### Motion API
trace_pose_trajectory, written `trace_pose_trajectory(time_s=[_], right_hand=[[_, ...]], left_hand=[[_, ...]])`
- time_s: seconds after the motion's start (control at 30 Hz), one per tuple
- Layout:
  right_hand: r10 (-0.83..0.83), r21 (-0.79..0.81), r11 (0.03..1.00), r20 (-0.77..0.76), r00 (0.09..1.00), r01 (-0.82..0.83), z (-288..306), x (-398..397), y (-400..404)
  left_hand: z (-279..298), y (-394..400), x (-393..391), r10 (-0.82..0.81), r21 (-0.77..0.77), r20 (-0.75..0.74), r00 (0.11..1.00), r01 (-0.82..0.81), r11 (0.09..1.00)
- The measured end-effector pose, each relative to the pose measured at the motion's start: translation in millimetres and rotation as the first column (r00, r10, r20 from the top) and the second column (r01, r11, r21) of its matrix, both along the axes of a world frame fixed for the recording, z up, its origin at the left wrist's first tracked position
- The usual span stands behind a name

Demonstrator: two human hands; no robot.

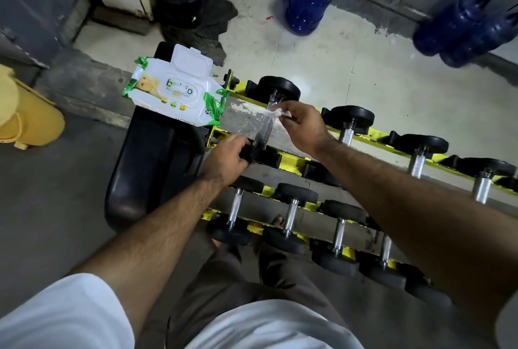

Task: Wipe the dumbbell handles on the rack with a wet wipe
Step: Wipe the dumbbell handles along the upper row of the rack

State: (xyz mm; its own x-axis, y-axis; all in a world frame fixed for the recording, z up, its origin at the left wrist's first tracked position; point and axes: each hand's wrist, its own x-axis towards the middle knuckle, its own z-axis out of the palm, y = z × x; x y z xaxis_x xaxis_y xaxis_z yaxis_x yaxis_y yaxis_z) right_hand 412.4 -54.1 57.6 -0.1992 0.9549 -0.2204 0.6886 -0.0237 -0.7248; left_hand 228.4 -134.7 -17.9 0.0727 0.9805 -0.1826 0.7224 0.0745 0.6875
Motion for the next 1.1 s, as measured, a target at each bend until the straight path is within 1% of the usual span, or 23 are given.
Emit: trace_pose_trajectory(time_s=[0.07,0.17,0.27,0.33,0.4,0.47,0.57,0.7,0.77,0.87,0.93,0.97,1.1], right_hand=[[0.005,0.023,1.000,-0.007,1.000,-0.004,1,1,2],[0.030,0.069,0.997,0.036,0.999,-0.032,5,5,4],[0.085,0.147,0.984,0.103,0.991,-0.100,9,6,5],[0.102,0.160,0.980,0.110,0.989,-0.119,9,7,7],[0.122,0.185,0.971,0.150,0.981,-0.150,6,9,9],[0.138,0.200,0.965,0.172,0.975,-0.172,2,12,12],[0.188,0.222,0.946,0.216,0.958,-0.236,-6,15,14],[0.267,0.293,0.893,0.266,0.926,-0.342,-10,18,17],[0.307,0.309,0.863,0.307,0.901,-0.400,-11,19,20],[0.362,0.334,0.811,0.356,0.861,-0.480,-13,18,23],[0.372,0.342,0.801,0.358,0.857,-0.491,-16,19,26],[0.373,0.341,0.801,0.356,0.856,-0.491,-18,19,27],[0.394,0.353,0.782,0.357,0.847,-0.513,-26,20,30]], left_hand=[[6,-1,3,-0.066,0.095,-0.131,0.989,0.079,0.992],[15,-3,12,-0.132,0.165,-0.296,0.946,0.187,0.968],[19,-7,22,-0.153,0.206,-0.395,0.906,0.250,0.946],[20,-8,27,-0.140,0.223,-0.452,0.881,0.264,0.939],[21,-9,31,-0.135,0.227,-0.508,0.851,0.283,0.932],[24,-9,38,-0.158,0.210,-0.546,0.822,0.318,0.925],[30,-8,52,-0.208,0.144,-0.560,0.802,0.341,0.929],[33,-10,59,-0.182,0.139,-0.578,0.795,0.316,0.939],[32,-11,58,-0.206,0.114,-0.569,0.796,0.325,0.939],[30,-9,56,-0.204,0.089,-0.496,0.844,0.283,0.955],[29,-7,52,-0.195,0.074,-0.428,0.883,0.249,0.966],[29,-6,50,-0.213,0.058,-0.418,0.883,0.260,0.964],[40,-1,56,-0.340,0.010,-0.508,0.792,0.399,0.917]])
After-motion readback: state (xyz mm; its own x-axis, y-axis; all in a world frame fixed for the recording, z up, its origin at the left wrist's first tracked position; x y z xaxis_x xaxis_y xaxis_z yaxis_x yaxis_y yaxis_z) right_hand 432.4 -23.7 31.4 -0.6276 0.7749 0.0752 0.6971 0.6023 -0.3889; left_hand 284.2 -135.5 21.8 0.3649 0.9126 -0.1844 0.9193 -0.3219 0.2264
